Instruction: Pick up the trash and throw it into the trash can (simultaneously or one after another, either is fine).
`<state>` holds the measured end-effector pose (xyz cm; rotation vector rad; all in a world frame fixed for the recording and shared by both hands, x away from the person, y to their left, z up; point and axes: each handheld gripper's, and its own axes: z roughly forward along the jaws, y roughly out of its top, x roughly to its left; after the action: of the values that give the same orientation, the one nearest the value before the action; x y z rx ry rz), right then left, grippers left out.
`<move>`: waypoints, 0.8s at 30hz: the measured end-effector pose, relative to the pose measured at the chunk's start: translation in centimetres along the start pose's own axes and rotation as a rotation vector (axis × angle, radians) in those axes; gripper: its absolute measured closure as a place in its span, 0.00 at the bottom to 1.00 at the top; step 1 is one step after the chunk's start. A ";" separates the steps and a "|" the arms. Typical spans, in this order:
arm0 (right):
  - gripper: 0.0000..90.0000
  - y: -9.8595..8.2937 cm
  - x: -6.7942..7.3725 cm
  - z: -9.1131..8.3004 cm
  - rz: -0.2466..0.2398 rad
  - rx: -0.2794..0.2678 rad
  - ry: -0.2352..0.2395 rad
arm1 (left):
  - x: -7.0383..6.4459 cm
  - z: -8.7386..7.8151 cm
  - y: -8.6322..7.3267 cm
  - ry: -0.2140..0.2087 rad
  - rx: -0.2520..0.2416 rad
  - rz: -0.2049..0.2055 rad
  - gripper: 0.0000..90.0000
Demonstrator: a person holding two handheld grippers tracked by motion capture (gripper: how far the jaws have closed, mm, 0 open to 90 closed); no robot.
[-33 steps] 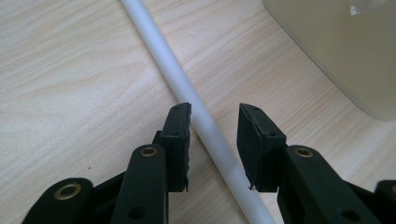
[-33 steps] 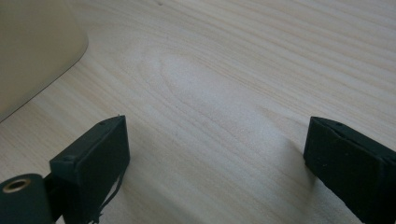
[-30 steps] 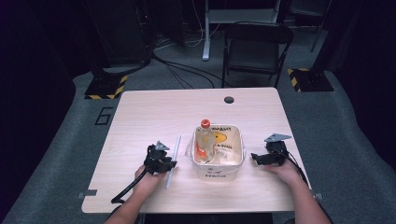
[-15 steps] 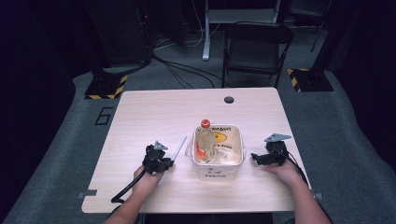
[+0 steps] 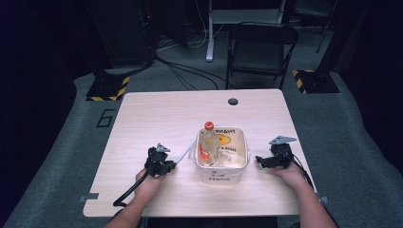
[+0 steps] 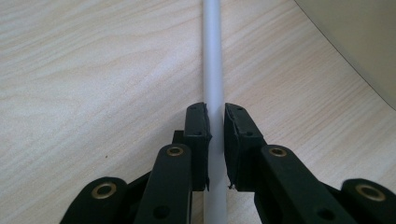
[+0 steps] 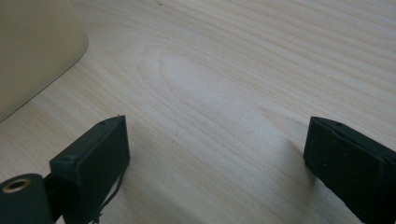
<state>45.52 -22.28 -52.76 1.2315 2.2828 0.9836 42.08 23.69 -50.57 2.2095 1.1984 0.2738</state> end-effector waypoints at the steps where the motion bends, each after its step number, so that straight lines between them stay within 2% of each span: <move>1: 0.07 0.0 0.0 0.0 0.001 0.000 0.000 | 0.0 0.0 0.0 0.000 0.000 -0.001 0.89; 9: 0.07 0.0 0.0 0.0 0.001 0.000 0.000 | 0.5 -0.7 0.3 -0.001 -0.005 -0.010 0.89; 15: 0.07 0.0 0.0 0.0 -0.004 -0.001 0.000 | 1.2 -1.9 0.9 -0.002 -0.021 -0.015 0.89; 24: 0.07 0.0 0.0 0.0 0.001 0.000 0.000 | 1.2 -4.4 2.5 -0.008 -0.062 0.024 0.89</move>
<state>45.52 -22.27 -52.76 1.2331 2.2829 0.9838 42.59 25.43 -45.69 2.1706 1.1441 0.3076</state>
